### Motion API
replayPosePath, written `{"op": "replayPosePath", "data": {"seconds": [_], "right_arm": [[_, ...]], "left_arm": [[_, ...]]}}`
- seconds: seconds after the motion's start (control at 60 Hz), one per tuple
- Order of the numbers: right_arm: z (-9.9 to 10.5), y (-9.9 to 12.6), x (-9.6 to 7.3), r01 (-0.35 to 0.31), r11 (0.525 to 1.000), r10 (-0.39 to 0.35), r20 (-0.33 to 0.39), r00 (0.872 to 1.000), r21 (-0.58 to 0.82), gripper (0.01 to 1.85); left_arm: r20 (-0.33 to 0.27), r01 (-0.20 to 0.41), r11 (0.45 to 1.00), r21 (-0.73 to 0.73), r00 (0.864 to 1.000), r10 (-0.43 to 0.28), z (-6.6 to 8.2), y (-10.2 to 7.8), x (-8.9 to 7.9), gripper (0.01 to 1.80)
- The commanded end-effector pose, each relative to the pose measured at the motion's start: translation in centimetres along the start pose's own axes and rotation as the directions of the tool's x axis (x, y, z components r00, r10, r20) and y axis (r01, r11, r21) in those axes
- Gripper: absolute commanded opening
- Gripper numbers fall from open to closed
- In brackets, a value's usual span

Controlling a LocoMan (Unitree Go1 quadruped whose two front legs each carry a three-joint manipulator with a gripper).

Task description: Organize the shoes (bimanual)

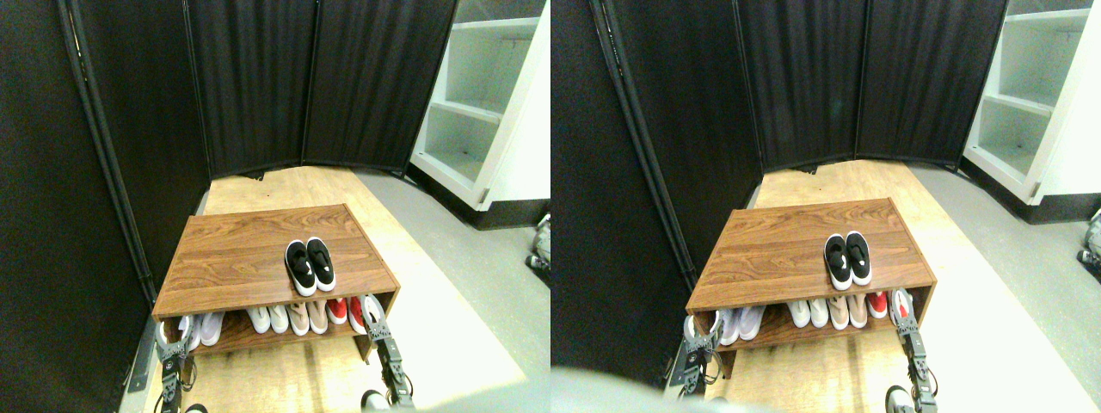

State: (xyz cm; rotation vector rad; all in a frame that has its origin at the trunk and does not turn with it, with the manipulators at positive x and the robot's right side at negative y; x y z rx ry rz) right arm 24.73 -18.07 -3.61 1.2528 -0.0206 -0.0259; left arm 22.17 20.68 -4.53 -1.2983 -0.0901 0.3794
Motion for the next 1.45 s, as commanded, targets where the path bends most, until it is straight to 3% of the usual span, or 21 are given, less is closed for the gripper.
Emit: {"op": "replayPosePath", "data": {"seconds": [0.017, 0.067, 0.133, 0.367, 0.533, 0.633, 0.85, 0.95, 1.0, 1.05, 1.167, 1.233, 1.267, 1.3, 1.333, 1.45], "right_arm": [[0.1, 1.0, 0.1, -0.048, 0.999, 0.048, 0.020, 0.999, -0.013, 0.01], [0.1, 1.0, 0.1, -0.051, 0.999, 0.052, 0.023, 0.998, -0.018, 0.01], [0.1, 1.0, 0.2, -0.044, 0.999, 0.044, 0.023, 0.999, -0.003, 0.01], [0.0, 1.0, 0.3, -0.051, 0.999, 0.050, 0.026, 0.998, 0.007, 0.01], [-0.2, 1.0, 0.4, -0.035, 0.999, 0.034, 0.030, 0.999, 0.029, 0.01], [-0.2, 0.9, 0.6, -0.028, 0.999, 0.027, 0.037, 0.999, 0.023, 0.01], [0.0, 0.8, 0.9, -0.038, 0.999, 0.036, 0.058, 0.998, 0.031, 0.01], [0.0, 0.9, 0.9, -0.026, 0.998, 0.022, 0.069, 0.997, 0.053, 0.01], [0.1, 0.9, 0.9, -0.028, 0.999, 0.025, 0.067, 0.997, 0.040, 0.01], [0.1, 0.9, 0.9, -0.028, 0.999, 0.025, 0.067, 0.997, 0.039, 0.01], [0.1, 0.9, 0.9, -0.020, 0.998, 0.016, 0.069, 0.997, 0.051, 0.01], [0.1, 0.8, 0.9, -0.025, 0.998, 0.021, 0.070, 0.997, 0.049, 0.01], [0.0, 0.8, 0.9, -0.023, 0.998, 0.018, 0.072, 0.997, 0.056, 0.01], [0.0, 0.9, 0.9, -0.025, 0.998, 0.021, 0.072, 0.997, 0.049, 0.01], [0.0, 0.9, 0.9, -0.027, 0.998, 0.023, 0.070, 0.997, 0.049, 0.01], [0.0, 0.8, 0.9, -0.031, 0.999, 0.028, 0.063, 0.998, 0.044, 0.01]], "left_arm": [[0.044, 0.056, 0.998, -0.024, 0.998, -0.055, 0.0, -1.0, 0.0, 1.24], [0.106, 0.071, 0.996, -0.045, 0.992, -0.066, -0.1, -1.4, -0.1, 0.84], [0.110, 0.075, 0.996, -0.049, 0.991, -0.070, -0.2, -1.5, -0.2, 0.77], [0.107, 0.085, 0.995, -0.050, 0.991, -0.079, -0.1, -1.6, -0.3, 0.76], [0.070, 0.087, 0.992, -0.087, 0.994, -0.081, 0.1, -1.5, -0.3, 0.73], [0.038, 0.050, 0.985, -0.164, 0.998, -0.045, 0.2, -1.4, -0.3, 0.74], [0.056, 0.087, 0.985, -0.150, 0.995, -0.080, -0.3, -1.1, 0.0, 0.61], [0.030, 0.098, 0.988, -0.121, 0.995, -0.095, -0.3, -1.0, 0.1, 0.67], [-0.021, 0.082, 0.995, -0.052, 0.996, -0.083, -0.3, -0.7, 0.2, 1.01], [-0.039, 0.074, 0.996, -0.047, 0.996, -0.076, -0.3, -0.6, 0.2, 1.22], [-0.069, 0.074, 0.995, -0.069, 0.995, -0.079, -0.3, -0.4, 0.3, 1.34], [-0.046, 0.084, 0.993, -0.087, 0.995, -0.089, -0.3, -0.3, 0.3, 1.21], [0.002, 0.098, 0.991, -0.093, 0.995, -0.098, -0.3, -0.4, 0.3, 1.05], [0.063, 0.104, 0.986, -0.130, 0.993, -0.096, -0.4, -0.7, 0.2, 0.77], [0.062, 0.111, 0.985, -0.129, 0.993, -0.104, -0.4, -0.7, 0.2, 0.68], [0.048, 0.112, 0.987, -0.118, 0.993, -0.107, -0.3, -0.9, 0.1, 0.67]]}}
